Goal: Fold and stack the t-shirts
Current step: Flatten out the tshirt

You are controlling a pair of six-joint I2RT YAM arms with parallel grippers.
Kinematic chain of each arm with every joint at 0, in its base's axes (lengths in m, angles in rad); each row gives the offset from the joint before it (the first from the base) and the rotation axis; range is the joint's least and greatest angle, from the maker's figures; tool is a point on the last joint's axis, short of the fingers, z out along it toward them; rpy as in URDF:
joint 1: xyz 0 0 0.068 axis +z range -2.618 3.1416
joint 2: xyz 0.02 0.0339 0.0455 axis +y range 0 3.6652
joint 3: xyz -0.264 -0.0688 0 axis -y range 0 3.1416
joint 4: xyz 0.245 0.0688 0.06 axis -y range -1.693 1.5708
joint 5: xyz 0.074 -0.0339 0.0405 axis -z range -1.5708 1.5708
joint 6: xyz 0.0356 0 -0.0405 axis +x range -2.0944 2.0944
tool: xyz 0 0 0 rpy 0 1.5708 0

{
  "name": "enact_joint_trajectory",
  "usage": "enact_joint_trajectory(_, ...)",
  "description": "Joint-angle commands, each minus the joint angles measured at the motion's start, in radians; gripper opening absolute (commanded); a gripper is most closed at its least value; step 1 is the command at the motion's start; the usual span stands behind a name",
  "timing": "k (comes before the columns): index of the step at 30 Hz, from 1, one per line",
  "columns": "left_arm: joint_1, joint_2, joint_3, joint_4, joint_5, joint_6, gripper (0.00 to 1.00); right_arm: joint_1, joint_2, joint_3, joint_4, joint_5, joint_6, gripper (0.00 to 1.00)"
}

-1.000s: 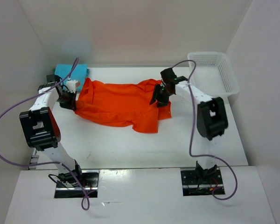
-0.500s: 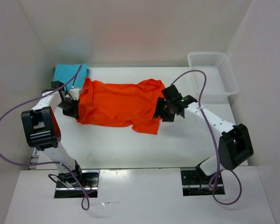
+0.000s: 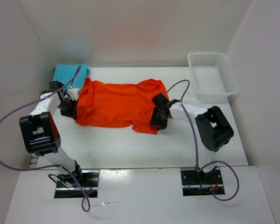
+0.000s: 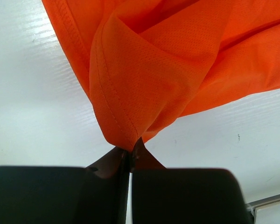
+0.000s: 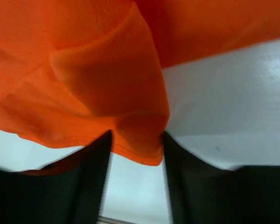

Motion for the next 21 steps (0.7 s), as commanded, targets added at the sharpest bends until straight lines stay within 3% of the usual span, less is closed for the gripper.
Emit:
enact_joint_trajectory(1, 0.000, -0.040, -0.011, -0.008, -0.031, -0.018, 0.00, 0.010, 0.041, -0.020, 0.050, -0.029, 0.007, 0.46)
enact_joint_trajectory(4, 0.009, -0.040, -0.011, -0.008, -0.041, -0.009, 0.00, 0.010, 0.041, -0.064, 0.059, -0.043, 0.018, 0.41)
enact_joint_trajectory(8, 0.009, -0.040, -0.011, -0.008, -0.029, -0.009, 0.00, 0.019, 0.041, -0.084, 0.078, -0.076, 0.018, 0.00)
enact_joint_trajectory(11, 0.009, -0.029, -0.011, -0.008, 0.010, -0.009, 0.00, 0.003, 0.041, -0.095, 0.088, -0.087, 0.003, 0.00)
enact_joint_trajectory(13, 0.009, 0.012, 0.064, -0.008, 0.044, -0.009, 0.00, -0.037, 0.031, -0.013, 0.053, -0.087, -0.042, 0.00)
enact_joint_trajectory(14, 0.009, 0.040, 0.125, -0.037, 0.076, -0.009, 0.00, -0.101, 0.042, 0.050, 0.014, -0.058, -0.117, 0.00)
enact_joint_trajectory(16, -0.012, 0.139, 0.305, -0.121, 0.130, -0.018, 0.00, -0.166, 0.095, 0.359, -0.153, 0.002, -0.191, 0.00)
enact_joint_trajectory(17, -0.012, 0.167, 0.531, -0.149, 0.212, -0.031, 0.00, -0.210, 0.116, 0.487, -0.212, 0.063, -0.247, 0.00)
enact_joint_trajectory(18, -0.012, 0.202, 0.646, -0.164, 0.251, -0.053, 0.00, -0.224, 0.129, 0.745, -0.264, 0.103, -0.267, 0.00)
enact_joint_trajectory(20, -0.012, 0.212, 0.905, -0.154, 0.314, -0.137, 0.00, -0.234, 0.151, 0.976, -0.409, 0.231, -0.297, 0.00)
enact_joint_trajectory(21, -0.012, 0.212, 0.961, -0.143, 0.314, -0.159, 0.00, -0.234, 0.151, 1.153, -0.448, 0.272, -0.309, 0.00)
